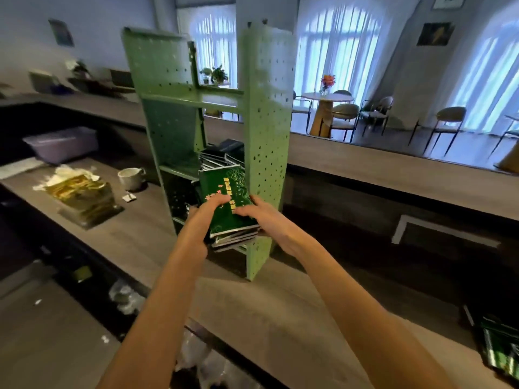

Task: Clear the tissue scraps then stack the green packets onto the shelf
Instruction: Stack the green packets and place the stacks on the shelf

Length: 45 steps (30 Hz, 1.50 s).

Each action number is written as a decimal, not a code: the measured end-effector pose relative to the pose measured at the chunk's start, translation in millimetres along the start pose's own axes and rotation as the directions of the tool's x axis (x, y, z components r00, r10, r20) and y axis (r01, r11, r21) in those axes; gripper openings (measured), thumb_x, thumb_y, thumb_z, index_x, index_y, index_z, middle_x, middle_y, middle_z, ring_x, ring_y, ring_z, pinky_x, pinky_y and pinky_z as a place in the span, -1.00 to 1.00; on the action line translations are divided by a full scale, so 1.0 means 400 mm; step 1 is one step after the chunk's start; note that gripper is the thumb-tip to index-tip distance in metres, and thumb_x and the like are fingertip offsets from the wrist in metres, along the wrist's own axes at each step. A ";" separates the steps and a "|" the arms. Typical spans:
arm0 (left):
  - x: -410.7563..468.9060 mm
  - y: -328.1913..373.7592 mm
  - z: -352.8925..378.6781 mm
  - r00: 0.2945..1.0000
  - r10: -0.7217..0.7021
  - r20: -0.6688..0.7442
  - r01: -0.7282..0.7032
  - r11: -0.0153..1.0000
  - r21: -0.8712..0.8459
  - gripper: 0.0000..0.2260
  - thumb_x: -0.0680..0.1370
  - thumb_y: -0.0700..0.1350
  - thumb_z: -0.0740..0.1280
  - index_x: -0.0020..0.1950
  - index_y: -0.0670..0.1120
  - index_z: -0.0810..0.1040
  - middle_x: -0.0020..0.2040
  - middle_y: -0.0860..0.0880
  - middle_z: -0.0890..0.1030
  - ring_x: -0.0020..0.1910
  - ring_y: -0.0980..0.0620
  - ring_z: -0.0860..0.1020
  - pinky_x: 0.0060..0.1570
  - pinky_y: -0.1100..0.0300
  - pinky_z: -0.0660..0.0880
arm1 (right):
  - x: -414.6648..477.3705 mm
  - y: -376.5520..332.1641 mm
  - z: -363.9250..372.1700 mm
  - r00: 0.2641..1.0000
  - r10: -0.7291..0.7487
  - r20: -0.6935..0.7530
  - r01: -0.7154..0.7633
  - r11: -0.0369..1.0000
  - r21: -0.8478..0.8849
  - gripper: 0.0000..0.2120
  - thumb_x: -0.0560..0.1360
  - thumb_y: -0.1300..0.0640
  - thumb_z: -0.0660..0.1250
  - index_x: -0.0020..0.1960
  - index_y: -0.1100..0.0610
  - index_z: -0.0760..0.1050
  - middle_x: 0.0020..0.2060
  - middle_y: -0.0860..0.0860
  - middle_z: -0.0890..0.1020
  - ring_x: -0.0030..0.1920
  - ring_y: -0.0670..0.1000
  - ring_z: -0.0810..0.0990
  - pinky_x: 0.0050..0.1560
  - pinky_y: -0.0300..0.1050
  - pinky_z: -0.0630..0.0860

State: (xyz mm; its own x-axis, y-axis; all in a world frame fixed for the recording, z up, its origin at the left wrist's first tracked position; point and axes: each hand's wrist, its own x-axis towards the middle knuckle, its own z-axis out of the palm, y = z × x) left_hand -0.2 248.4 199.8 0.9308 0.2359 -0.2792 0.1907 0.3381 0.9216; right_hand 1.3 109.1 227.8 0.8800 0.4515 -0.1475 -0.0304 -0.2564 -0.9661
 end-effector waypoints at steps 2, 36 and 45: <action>0.043 0.058 -0.052 1.000 0.015 0.006 -0.015 1.000 -0.009 -0.71 0.42 -0.04 0.40 0.11 -0.09 0.54 -0.02 -0.16 0.64 -0.08 -0.14 0.61 -0.11 0.04 0.55 | 0.075 -0.030 0.049 0.999 -0.012 -0.036 0.013 1.000 0.019 -0.53 0.58 0.04 0.19 0.46 0.08 0.20 0.17 0.07 0.53 0.01 -0.02 0.54 0.07 -0.15 0.51; 0.621 0.368 -0.148 0.902 -0.227 0.367 0.005 0.856 0.518 -0.78 0.49 -0.01 0.30 -0.11 -0.18 0.49 -0.43 -0.12 0.62 -0.50 -0.05 0.60 -0.48 0.21 0.56 | 0.427 -0.103 0.126 0.920 0.192 -0.343 -0.251 0.958 -0.139 -0.73 0.60 0.17 0.18 0.26 0.21 0.42 -0.32 0.06 0.61 -0.44 -0.03 0.59 -0.41 -0.27 0.51; 0.642 0.384 -0.131 0.925 -0.182 0.335 -0.051 0.813 0.581 -0.55 0.47 0.18 0.29 0.13 -0.17 0.49 -0.06 -0.19 0.61 -0.12 -0.15 0.58 -0.02 0.02 0.53 | 0.432 -0.095 0.119 0.921 0.189 -0.339 -0.238 0.965 -0.108 -0.75 0.59 0.16 0.20 0.24 0.20 0.44 -0.31 0.07 0.64 -0.49 -0.06 0.61 -0.43 -0.27 0.54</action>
State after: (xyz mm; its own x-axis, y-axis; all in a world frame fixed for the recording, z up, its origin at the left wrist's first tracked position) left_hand 251.9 408.6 255.7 0.9304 -0.1484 -0.3352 0.2889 -0.2661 0.9196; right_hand 132.0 237.8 228.9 0.9660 0.0774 -0.2468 -0.1876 -0.4469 -0.8747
